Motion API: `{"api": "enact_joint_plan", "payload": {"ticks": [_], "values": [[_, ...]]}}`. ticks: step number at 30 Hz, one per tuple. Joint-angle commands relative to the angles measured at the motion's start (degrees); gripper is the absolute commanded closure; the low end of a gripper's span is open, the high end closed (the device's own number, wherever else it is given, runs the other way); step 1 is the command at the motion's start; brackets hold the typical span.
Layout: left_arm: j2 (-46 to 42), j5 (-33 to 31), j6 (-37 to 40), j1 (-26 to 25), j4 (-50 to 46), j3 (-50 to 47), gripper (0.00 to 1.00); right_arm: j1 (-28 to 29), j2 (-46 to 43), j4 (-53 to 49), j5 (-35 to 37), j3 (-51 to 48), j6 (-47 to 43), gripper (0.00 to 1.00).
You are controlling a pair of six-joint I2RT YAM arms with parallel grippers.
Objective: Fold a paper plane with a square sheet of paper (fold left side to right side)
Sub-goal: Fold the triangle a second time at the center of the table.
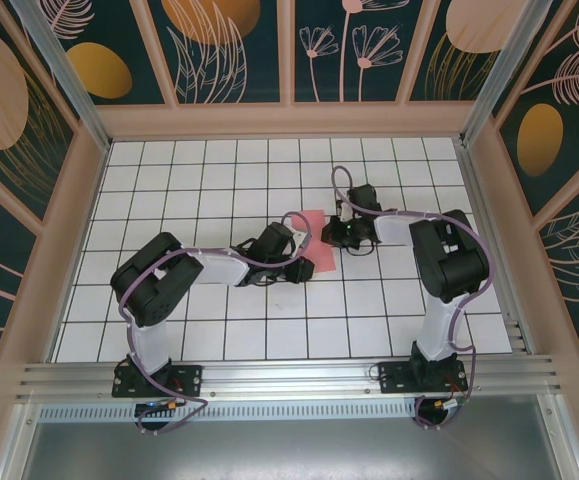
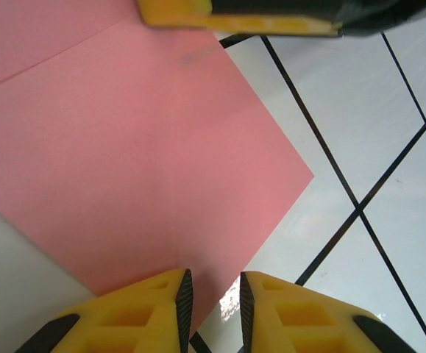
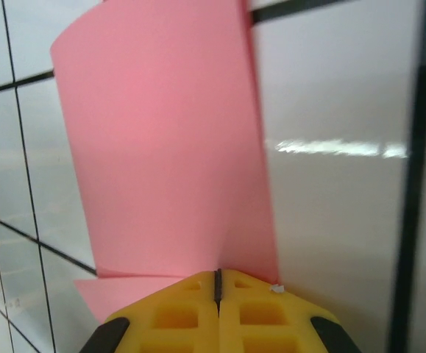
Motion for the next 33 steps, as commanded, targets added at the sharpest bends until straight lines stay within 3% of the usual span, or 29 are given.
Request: {"api": "enact_joint_plan", "payload": {"ticks": [1, 18, 25, 29, 33], "values": [[-0.01, 0.54, -0.7, -0.21, -8.43, -2.95, 0.72, -2.88, 1.99, -0.55, 7.04, 1.05, -1.67, 0.96], [-6.61, 1.16, -2.1, -0.21, -8.47, -9.45, 0.72, -2.05, 2.62, 1.12, 5.12, -0.76, -0.87, 0.96], [-13.97, 2.2, -1.74, 1.62, -9.6, -9.21, 0.7, -1.31, 2.13, 1.14, 4.71, -0.72, -0.57, 0.96], [-13.87, 3.35, 0.62, 2.6, -11.29, -4.73, 0.69, -0.92, 1.98, 1.17, 4.5, -0.45, -0.44, 0.96], [-8.18, 6.48, 2.24, 2.6, -11.99, 2.15, 0.7, -0.63, 1.98, 1.29, 4.44, -0.29, -0.25, 0.96]]}}
